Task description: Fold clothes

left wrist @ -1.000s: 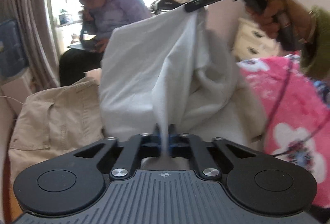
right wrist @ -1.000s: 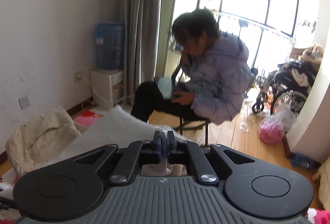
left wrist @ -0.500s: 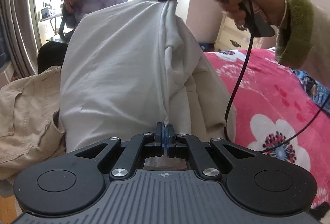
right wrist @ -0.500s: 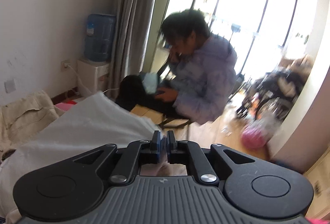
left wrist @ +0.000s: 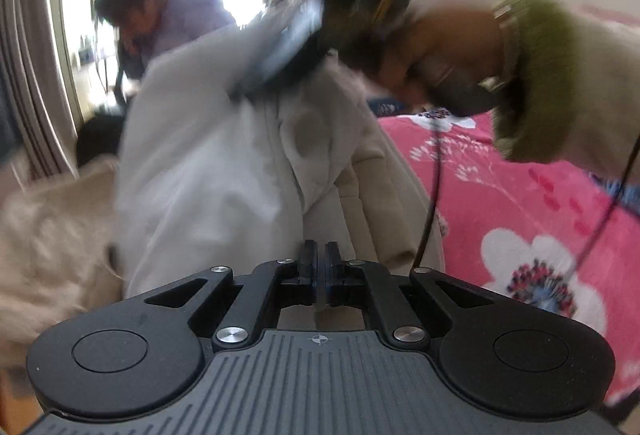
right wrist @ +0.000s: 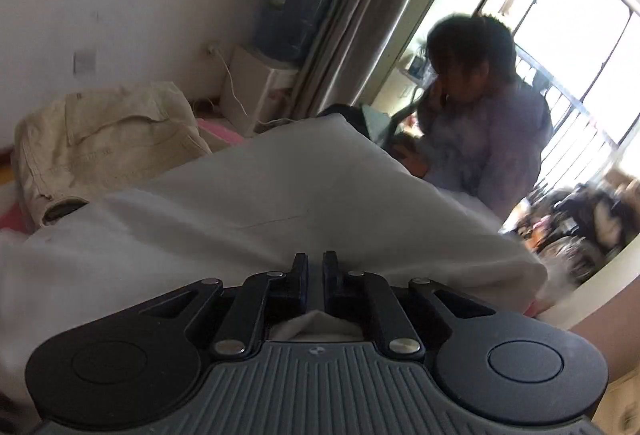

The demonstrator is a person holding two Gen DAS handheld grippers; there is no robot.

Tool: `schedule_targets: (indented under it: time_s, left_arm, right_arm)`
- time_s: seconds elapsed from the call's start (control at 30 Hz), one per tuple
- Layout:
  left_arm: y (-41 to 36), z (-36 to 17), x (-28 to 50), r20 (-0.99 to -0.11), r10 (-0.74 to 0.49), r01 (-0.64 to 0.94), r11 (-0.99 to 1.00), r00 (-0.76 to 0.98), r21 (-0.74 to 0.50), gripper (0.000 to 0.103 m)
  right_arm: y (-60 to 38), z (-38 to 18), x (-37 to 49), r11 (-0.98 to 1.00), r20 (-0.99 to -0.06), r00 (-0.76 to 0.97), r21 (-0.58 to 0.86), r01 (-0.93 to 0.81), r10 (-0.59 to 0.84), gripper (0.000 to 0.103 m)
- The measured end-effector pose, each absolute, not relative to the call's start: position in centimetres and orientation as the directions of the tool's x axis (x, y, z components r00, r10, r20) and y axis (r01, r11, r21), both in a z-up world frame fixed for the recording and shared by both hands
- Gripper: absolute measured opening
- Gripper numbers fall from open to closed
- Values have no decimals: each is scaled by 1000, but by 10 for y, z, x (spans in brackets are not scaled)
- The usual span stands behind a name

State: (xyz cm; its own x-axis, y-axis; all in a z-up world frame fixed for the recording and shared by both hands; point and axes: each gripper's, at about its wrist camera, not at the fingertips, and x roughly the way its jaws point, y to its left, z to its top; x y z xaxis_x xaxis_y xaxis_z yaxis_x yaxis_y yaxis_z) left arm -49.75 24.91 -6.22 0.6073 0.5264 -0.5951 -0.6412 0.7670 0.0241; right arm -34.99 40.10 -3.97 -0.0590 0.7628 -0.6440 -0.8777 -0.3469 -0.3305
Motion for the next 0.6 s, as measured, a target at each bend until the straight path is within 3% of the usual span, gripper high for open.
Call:
schedule_targets:
  time_s: [0.03,0.1,0.13,0.37,0.53,0.6]
  left_arm:
    - [244,-59,-500,-587,541,-638,768,602,54,27]
    - [234,-54,-505,-569,570,-631,768,592,113,52]
    - [229,-51,-507,-560,584,-627,766,588,142,56]
    - [244,-58,-499,-583,643,-625,731,497,273,58]
    - [265,-74,-487,-652,626,-651,714,428,258,31]
    - [268,-73,-486,-658,608,-670,713,443,208,5]
  right_arm:
    - [401,-36,-344,-344,-648,-80,-291,-893,757,6]
    - [400,-29,-339,-336,-650,-104,-244,-910,753,6]
    - [400,-28,-336,-334,-651,-109,-233,-914,752,6]
    - [399,-27,-328,-340,-655,-134,-197,-920,743,6]
    - [393,-29,-328,-336,-646,-131,-205,-919,752,6]
    - [393,-29,-326,-342,-645,-134,-209,-916,753,2]
